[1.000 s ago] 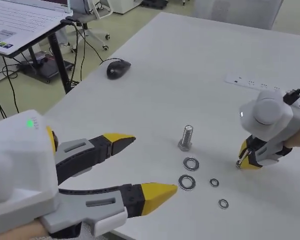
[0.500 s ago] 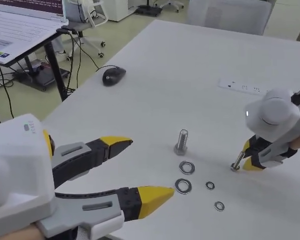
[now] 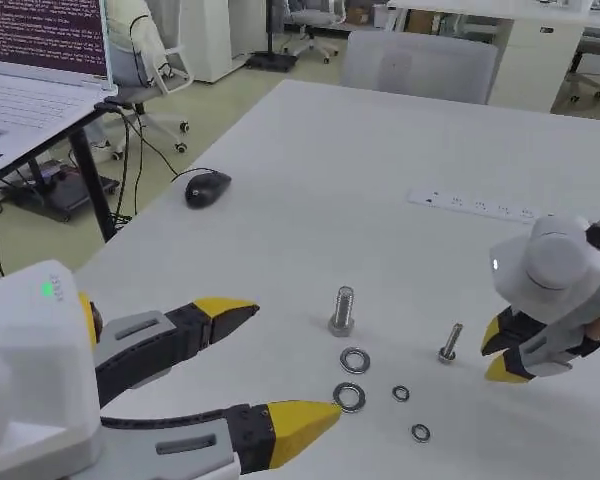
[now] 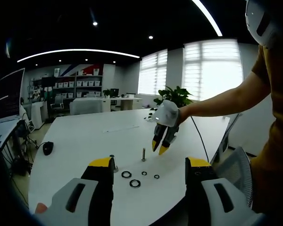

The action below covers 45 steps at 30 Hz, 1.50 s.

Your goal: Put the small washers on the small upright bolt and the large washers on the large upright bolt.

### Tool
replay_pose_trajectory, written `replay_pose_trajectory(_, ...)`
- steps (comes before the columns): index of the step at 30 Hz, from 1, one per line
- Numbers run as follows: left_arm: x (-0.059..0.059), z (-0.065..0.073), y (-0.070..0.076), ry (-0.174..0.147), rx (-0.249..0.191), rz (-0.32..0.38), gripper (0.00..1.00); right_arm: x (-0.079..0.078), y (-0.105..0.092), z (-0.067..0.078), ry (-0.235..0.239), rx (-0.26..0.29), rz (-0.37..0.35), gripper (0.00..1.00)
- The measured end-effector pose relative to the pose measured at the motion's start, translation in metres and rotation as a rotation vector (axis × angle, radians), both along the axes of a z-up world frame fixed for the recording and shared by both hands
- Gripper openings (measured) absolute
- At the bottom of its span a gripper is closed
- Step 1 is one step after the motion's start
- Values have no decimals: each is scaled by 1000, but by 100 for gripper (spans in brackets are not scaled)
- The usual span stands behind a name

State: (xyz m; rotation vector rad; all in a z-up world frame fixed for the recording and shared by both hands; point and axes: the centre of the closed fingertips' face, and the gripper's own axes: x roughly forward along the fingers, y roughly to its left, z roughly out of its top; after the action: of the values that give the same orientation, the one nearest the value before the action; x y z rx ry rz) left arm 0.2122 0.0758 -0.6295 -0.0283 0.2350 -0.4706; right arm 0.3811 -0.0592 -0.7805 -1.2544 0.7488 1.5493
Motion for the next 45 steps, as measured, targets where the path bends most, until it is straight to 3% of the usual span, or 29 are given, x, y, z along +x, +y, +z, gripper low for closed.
replay_pose_trajectory(12,-6,6,-8,-15,10,-30,61,-34,7,-5,29,21,15,16)
replay_pose_trajectory(24,-15,3,-5,-14,-1,-9,61,-63,23,-19,73,24,42,16)
replay_pose_trajectory(36,-17,3,-3,-20,-6,13,61,-73,36,-37,106,12,55,16)
replay_pose_trajectory(45,-18,-2,-2,-4,-7,24,61,-73,40,-45,114,-3,62,18)
